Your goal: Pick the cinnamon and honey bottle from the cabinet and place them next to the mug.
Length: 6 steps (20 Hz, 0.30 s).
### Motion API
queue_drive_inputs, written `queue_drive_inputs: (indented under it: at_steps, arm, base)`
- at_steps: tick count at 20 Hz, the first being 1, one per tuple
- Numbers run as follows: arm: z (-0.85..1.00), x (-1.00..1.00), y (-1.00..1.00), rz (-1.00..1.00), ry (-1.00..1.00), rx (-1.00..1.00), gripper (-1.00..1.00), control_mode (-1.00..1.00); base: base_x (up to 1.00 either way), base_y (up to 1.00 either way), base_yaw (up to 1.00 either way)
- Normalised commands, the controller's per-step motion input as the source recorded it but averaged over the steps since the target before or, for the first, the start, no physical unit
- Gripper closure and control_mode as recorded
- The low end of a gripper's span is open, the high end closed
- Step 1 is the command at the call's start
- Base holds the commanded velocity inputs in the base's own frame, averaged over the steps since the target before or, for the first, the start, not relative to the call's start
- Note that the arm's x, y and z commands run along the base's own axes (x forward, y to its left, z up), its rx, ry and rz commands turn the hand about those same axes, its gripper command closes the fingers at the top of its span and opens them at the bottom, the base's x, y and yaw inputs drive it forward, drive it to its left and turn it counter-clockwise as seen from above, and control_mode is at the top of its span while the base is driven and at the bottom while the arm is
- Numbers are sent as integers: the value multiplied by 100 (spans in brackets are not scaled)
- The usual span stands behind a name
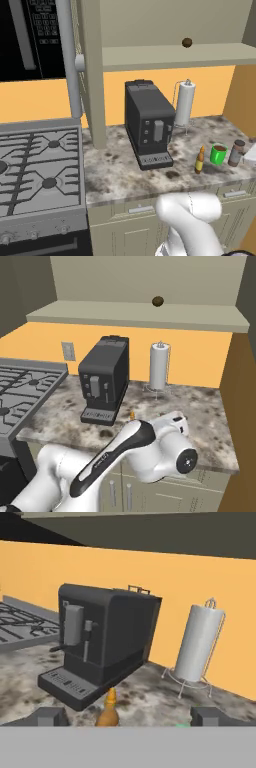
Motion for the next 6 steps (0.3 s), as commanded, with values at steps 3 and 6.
queue_drive_inputs:
  at_steps: [3,6]
  arm:
    - [100,0,72,-11,16,-9,-100,-100]
    - [100,0,66,-14,20,-6,-100,-100]
  base:
    - [0,0,0]
    - [0,0,0]
